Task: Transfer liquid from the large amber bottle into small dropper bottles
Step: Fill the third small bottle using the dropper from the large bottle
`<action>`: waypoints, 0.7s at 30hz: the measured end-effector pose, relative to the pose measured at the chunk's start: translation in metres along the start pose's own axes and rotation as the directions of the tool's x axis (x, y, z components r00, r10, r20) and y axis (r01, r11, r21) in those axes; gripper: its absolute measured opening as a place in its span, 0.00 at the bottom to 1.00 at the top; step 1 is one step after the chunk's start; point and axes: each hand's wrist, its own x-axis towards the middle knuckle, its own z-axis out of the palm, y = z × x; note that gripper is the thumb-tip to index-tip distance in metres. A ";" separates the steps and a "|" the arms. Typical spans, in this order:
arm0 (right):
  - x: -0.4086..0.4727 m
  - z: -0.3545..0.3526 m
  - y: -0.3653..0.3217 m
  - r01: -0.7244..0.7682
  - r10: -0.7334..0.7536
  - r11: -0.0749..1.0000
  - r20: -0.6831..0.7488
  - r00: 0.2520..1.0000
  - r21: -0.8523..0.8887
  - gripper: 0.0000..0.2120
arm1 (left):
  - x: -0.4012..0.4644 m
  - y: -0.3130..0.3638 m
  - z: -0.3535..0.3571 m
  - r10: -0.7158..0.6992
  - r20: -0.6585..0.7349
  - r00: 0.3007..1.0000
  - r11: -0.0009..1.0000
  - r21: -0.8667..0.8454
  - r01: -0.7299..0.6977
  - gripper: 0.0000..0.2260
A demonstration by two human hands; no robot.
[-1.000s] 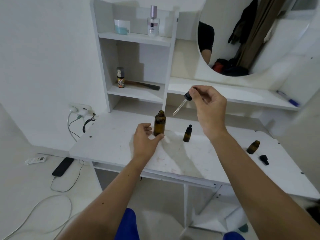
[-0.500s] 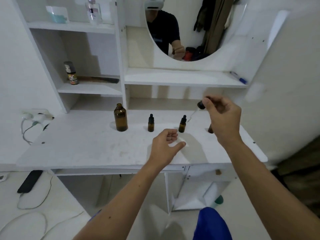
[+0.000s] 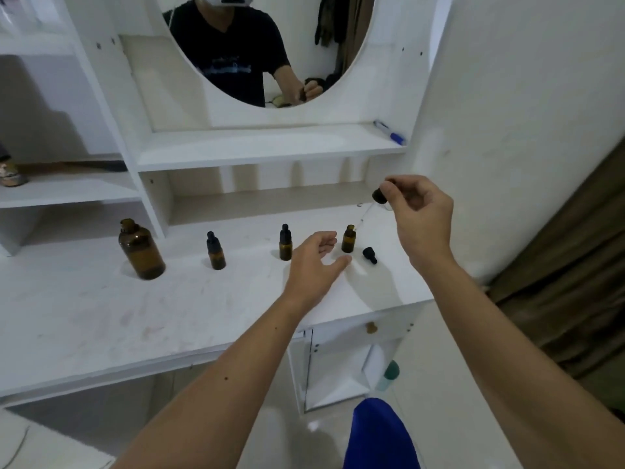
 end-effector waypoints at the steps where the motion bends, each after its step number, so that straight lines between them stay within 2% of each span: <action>1: 0.002 0.000 0.001 0.000 0.000 1.000 -0.002 1.000 0.002 0.06 | 0.005 0.000 0.005 -0.002 -0.009 1.000 1.000 0.002 0.002 0.25; 7: 0.014 0.003 0.009 0.011 -0.012 1.000 0.012 1.000 0.011 0.05 | 0.025 0.000 0.020 0.019 0.006 1.000 0.998 0.064 -0.019 0.25; 16: 0.008 0.016 0.023 -0.023 0.029 0.998 0.090 0.996 -0.064 0.04 | 0.036 -0.006 0.022 0.042 -0.047 0.998 0.999 0.029 -0.040 0.12; 21: 0.005 0.020 0.026 -0.009 0.025 0.990 0.112 0.993 -0.140 0.01 | 0.037 -0.008 0.021 0.056 -0.039 0.998 0.998 0.017 -0.056 0.11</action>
